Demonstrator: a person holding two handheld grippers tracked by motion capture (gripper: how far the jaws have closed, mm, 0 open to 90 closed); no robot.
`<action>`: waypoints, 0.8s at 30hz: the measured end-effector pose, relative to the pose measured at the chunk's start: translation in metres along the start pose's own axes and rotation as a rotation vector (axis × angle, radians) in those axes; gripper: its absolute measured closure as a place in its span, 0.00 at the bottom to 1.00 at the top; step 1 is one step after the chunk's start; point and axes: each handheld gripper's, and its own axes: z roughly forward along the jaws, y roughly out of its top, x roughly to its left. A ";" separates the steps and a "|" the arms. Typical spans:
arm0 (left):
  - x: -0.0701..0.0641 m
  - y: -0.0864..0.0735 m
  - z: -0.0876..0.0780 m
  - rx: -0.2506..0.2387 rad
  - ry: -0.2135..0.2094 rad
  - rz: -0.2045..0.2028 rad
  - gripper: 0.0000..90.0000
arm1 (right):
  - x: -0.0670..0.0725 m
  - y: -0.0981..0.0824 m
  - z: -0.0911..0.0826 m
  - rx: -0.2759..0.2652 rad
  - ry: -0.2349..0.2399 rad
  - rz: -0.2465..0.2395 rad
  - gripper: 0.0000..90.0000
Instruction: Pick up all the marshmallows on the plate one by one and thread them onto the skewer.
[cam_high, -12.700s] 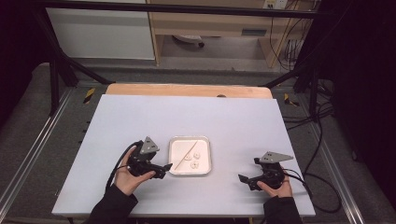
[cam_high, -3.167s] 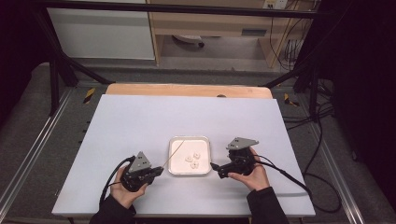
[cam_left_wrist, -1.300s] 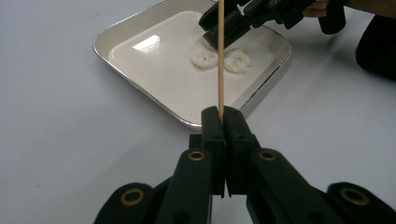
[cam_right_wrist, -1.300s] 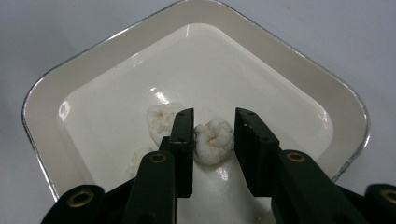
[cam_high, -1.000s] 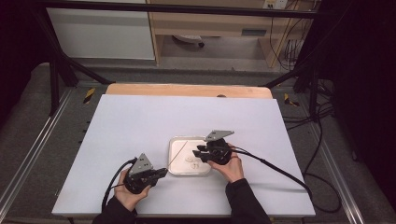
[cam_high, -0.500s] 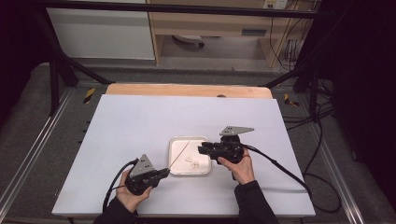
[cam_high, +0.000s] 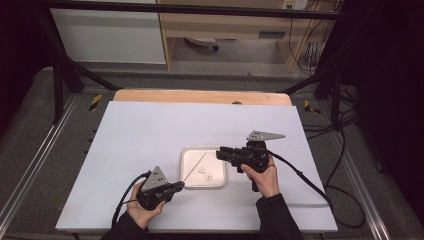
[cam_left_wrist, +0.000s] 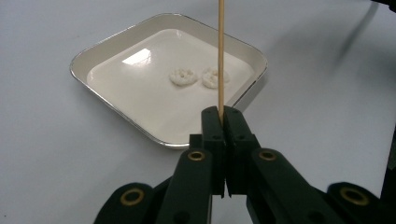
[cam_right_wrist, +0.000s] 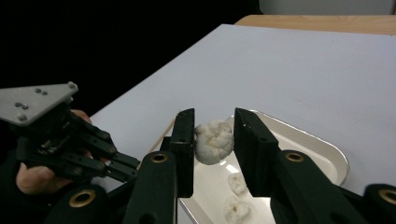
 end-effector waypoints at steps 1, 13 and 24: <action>0.000 0.000 0.000 -0.001 -0.002 0.000 0.98 | 0.000 0.001 -0.001 -0.008 0.006 0.005 0.78; -0.004 0.001 0.001 -0.012 -0.009 0.014 0.98 | -0.002 0.006 0.007 -0.047 0.080 0.072 0.78; -0.005 0.001 0.002 -0.010 -0.007 0.019 0.98 | 0.000 0.005 0.016 -0.036 0.121 0.083 0.78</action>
